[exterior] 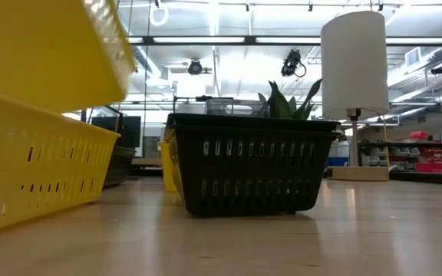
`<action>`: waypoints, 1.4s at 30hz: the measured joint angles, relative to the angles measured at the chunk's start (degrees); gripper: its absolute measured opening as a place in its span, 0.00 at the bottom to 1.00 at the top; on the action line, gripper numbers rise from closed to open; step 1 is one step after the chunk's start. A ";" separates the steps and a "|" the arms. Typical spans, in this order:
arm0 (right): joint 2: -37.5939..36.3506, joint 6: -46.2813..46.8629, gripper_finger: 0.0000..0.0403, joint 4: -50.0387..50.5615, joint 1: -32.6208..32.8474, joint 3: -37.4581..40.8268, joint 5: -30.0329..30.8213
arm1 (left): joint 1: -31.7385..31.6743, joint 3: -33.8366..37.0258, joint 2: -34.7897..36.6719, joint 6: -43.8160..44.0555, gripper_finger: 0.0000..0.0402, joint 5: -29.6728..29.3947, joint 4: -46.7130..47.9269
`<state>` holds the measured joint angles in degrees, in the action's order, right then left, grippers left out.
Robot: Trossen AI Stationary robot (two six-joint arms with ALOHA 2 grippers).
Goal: Stack baskets on shelf by color
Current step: Stack the bottom left yellow bin on top of the bottom right yellow bin, then stack the bottom yellow bins on top of the top yellow bin
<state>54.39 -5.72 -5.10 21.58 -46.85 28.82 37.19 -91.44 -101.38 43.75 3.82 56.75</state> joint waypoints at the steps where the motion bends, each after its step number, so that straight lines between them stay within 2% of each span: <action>1: 0.00 0.00 0.27 0.00 0.00 0.00 0.00 | 0.04 0.00 -0.48 0.00 0.02 0.73 0.11; 17: 0.00 0.11 0.27 0.09 0.00 0.00 0.00 | -0.09 0.04 -6.26 2.47 0.03 0.85 4.70; 20: 0.00 0.17 0.27 0.30 0.00 0.00 0.00 | -0.37 0.04 -6.76 3.83 0.09 0.56 4.97; 32: 0.00 0.63 0.27 0.59 0.00 0.00 0.00 | -0.33 0.02 -7.07 6.67 0.46 -0.11 3.25; 36: 0.00 0.63 0.27 0.60 0.00 0.00 0.00 | 0.02 0.00 -8.02 6.70 0.53 -1.80 1.92; 42: 0.00 0.72 0.27 0.86 -0.01 0.00 0.00 | 0.76 0.00 -10.45 6.35 0.56 -2.93 -0.83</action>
<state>54.39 -5.00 -4.24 21.57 -46.85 28.82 37.95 -91.44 -111.83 50.10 0.89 55.92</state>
